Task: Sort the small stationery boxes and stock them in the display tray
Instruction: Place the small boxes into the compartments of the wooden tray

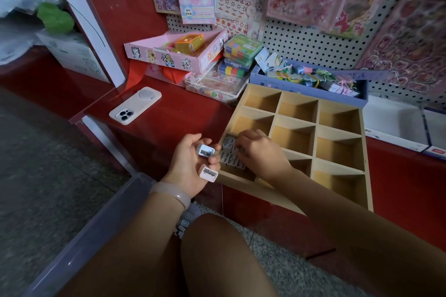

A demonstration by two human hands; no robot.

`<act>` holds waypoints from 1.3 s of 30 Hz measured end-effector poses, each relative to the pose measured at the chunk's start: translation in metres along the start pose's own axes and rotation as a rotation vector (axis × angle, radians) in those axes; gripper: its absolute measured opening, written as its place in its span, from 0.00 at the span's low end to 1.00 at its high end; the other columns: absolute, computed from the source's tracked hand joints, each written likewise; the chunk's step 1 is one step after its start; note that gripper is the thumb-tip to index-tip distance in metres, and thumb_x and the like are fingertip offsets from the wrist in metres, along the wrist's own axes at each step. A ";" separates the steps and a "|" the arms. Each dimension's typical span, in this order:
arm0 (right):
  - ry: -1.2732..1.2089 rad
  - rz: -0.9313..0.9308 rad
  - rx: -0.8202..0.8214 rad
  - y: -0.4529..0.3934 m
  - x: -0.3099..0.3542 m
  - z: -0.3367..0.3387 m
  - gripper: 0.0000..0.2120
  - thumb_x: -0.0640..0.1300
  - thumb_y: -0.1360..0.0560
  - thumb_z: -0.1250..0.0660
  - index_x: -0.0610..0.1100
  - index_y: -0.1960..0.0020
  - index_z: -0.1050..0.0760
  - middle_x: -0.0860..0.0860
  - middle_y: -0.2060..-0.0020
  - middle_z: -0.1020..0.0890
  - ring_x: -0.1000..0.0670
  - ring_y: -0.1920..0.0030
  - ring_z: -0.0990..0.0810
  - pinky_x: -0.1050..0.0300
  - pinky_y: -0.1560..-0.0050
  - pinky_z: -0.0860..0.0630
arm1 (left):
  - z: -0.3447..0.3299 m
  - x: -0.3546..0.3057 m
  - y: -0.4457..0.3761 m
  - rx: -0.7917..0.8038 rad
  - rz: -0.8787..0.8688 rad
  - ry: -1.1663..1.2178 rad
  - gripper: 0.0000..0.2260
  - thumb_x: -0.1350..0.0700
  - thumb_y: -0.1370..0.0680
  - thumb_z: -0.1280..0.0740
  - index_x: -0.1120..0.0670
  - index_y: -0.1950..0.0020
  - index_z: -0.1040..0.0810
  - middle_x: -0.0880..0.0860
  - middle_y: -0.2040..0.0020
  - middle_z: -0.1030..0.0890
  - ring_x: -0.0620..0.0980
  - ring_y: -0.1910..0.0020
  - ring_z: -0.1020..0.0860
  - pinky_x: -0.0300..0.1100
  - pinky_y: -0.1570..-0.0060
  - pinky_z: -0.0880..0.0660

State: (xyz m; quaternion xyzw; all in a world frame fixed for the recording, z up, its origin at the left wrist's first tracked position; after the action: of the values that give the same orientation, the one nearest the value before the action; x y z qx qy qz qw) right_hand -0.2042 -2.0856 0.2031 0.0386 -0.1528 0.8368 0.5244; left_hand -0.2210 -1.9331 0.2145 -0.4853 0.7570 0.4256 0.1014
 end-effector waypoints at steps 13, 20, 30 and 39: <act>0.032 -0.067 0.022 0.001 -0.009 0.010 0.14 0.47 0.24 0.35 0.43 0.42 0.22 0.45 0.34 0.30 0.43 0.38 0.33 0.49 0.45 0.29 | 0.005 -0.002 0.003 -0.001 0.001 0.008 0.11 0.53 0.21 0.45 0.57 0.60 0.33 0.56 0.68 0.27 0.46 0.80 0.34 0.31 0.80 0.38; 0.062 -0.073 0.073 -0.005 -0.003 0.005 0.17 0.48 0.23 0.37 0.44 0.36 0.26 0.45 0.33 0.32 0.44 0.37 0.34 0.49 0.40 0.31 | 0.002 0.000 0.003 0.011 0.013 0.022 0.09 0.57 0.22 0.46 0.57 0.60 0.33 0.57 0.67 0.27 0.46 0.80 0.34 0.31 0.81 0.38; -0.228 0.056 -0.134 -0.010 0.015 0.018 0.06 0.42 0.28 0.30 0.44 0.52 0.19 0.47 0.50 0.22 0.44 0.49 0.25 0.49 0.53 0.25 | -0.004 0.007 0.000 -0.010 0.023 0.003 0.05 0.59 0.22 0.45 0.58 0.57 0.33 0.58 0.64 0.28 0.45 0.81 0.34 0.31 0.82 0.39; 0.051 -0.171 0.066 0.010 -0.005 0.016 0.18 0.55 0.24 0.37 0.43 0.42 0.26 0.48 0.46 0.25 0.47 0.45 0.29 0.56 0.52 0.31 | 0.002 0.006 0.000 -0.046 0.029 -0.010 0.05 0.59 0.22 0.45 0.56 0.56 0.34 0.60 0.59 0.22 0.45 0.80 0.35 0.32 0.82 0.39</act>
State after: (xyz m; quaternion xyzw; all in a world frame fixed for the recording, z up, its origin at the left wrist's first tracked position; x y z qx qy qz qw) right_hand -0.2123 -2.0983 0.2157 0.0472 -0.1080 0.7943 0.5960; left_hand -0.2243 -1.9359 0.2100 -0.4744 0.7535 0.4466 0.0879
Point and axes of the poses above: each hand's wrist, its own y-axis away from the middle knuckle, its own z-axis out of the back of the hand, x = y × z, the point moved 2 cm from there along -y, towards the middle knuckle
